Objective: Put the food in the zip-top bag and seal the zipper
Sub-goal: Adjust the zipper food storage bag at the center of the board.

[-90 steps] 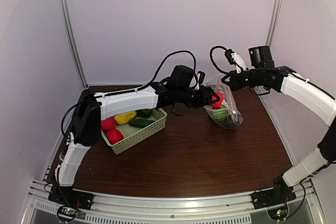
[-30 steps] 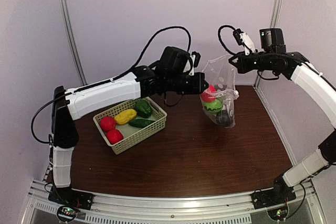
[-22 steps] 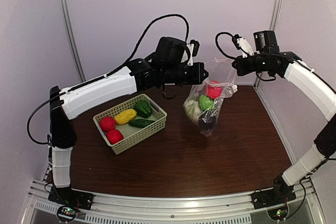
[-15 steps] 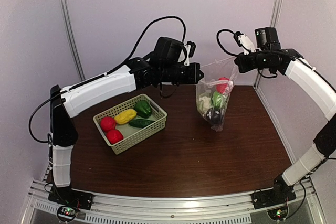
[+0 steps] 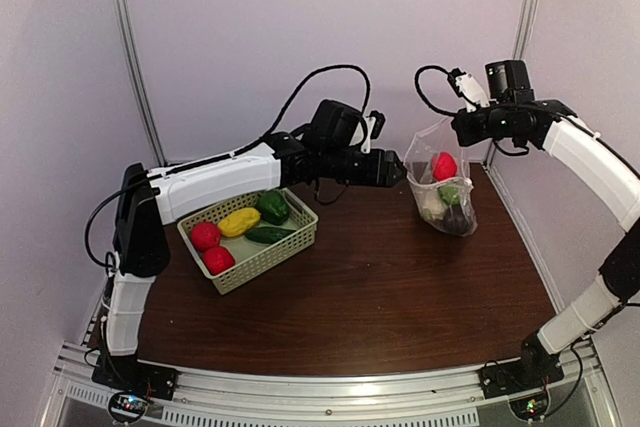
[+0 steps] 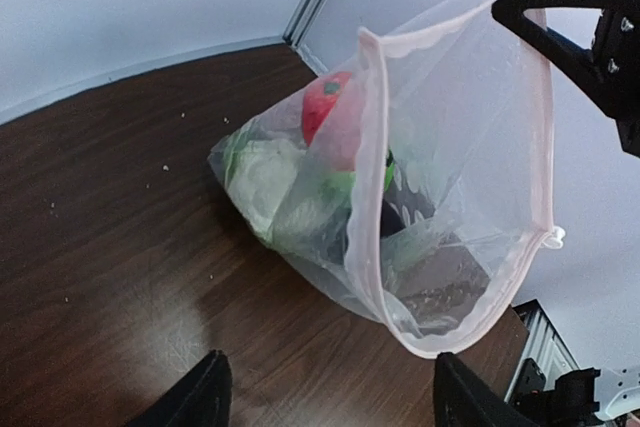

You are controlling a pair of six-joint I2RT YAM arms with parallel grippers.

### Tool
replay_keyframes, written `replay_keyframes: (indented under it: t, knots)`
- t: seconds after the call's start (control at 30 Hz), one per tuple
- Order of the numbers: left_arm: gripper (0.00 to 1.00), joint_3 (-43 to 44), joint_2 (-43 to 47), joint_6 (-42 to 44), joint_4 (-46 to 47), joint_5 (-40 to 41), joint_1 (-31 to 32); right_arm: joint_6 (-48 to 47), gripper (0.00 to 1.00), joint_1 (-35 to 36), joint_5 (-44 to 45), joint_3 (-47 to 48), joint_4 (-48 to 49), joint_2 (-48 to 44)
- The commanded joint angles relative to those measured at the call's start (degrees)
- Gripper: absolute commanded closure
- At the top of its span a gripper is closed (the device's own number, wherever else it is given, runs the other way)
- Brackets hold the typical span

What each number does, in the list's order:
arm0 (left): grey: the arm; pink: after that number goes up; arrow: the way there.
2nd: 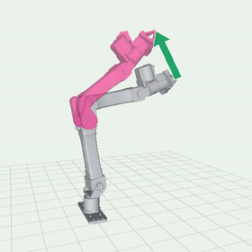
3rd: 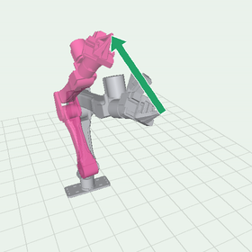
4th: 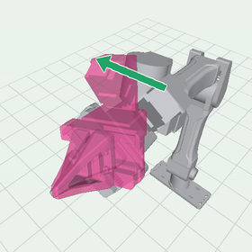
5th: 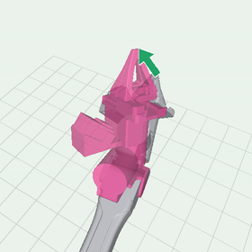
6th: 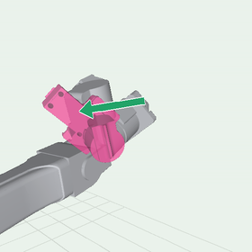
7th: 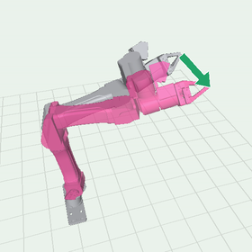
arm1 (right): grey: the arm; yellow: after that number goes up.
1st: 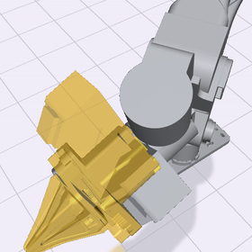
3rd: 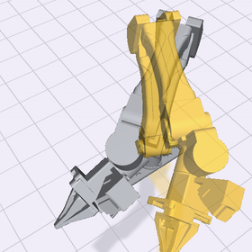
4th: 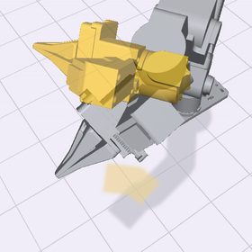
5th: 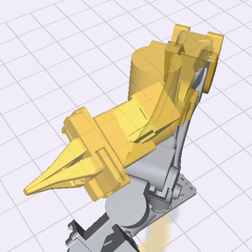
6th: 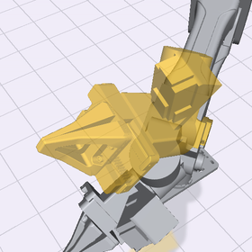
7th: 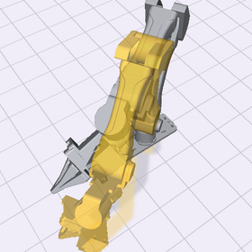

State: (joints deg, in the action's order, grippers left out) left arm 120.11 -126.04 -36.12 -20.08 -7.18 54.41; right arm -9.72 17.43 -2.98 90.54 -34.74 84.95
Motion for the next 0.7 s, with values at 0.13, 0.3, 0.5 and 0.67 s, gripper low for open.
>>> replay_keyframes:
  t: [0.13,0.3,0.5,0.67]
  knots:
    - [0.03,-21.43,19.36,7.60,-5.85,12.93,-2.15,0.98,1.00,-0.38,-5.23,-8.15,6.15,-3.94]
    - [0.02,-28.96,20.83,8.69,-20.09,20.50,-9.32,1.30,1.00,-0.31,-9.73,-12.53,8.96,-4.24]
    - [0.09,-36.57,21.28,11.94,-17.86,15.99,-16.78,1.81,1.00,-0.33,-11.69,-14.86,10.57,-4.83]
    - [0.11,-31.83,19.56,26.88,-19.20,16.79,-18.05,2.29,1.00,-0.29,-12.82,-16.11,10.98,-5.69]
